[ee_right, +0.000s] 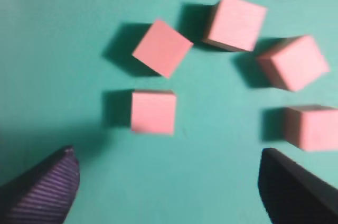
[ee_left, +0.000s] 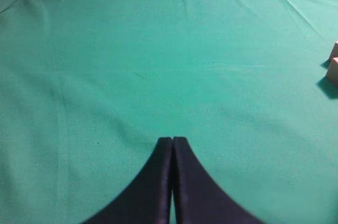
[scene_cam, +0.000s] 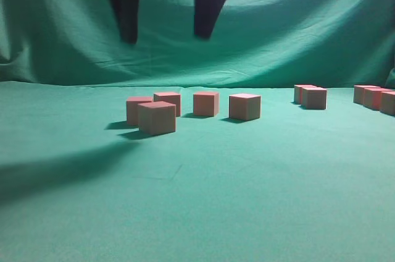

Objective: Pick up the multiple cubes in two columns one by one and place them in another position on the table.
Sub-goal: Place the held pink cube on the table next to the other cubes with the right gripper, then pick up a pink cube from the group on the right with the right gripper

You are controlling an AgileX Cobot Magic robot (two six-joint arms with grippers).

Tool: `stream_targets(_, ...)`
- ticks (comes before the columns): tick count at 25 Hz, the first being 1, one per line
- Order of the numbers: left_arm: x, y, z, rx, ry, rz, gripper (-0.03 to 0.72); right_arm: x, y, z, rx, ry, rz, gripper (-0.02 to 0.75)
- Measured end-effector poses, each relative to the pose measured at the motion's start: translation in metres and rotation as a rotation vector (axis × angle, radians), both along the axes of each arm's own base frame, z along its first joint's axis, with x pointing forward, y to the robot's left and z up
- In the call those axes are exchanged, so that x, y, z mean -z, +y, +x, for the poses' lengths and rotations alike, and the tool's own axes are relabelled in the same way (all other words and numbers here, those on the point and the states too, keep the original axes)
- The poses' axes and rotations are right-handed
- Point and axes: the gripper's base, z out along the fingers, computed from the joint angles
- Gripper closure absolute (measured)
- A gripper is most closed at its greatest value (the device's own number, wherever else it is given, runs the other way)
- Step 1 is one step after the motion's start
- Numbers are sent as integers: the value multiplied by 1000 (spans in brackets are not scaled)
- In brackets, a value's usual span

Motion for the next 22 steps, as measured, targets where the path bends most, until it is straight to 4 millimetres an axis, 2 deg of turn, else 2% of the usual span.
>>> stream_targets(3,0,0,0,0,0,0,688,-44,-21,-9,0,-114,-14,73)
stream_targets(7,0,0,0,0,0,0,688,-93,-53,-20,29,-240,14,73)
stream_targets(8,0,0,0,0,0,0,688,-105,-65,-22,52,-263,32,129)
stream_targets(10,0,0,0,0,0,0,688,-125,-92,-23,112,-306,57,126)
stream_targets(12,0,0,0,0,0,0,688,-134,-125,-18,202,-325,59,126)
stream_targets(15,0,0,0,0,0,0,688,-126,-171,-6,370,-303,24,126)
stream_targets(19,0,0,0,0,0,0,688,-82,-227,10,585,-172,1,126)
stream_targets(22,0,0,0,0,0,0,688,-47,-255,20,700,-86,71,126)
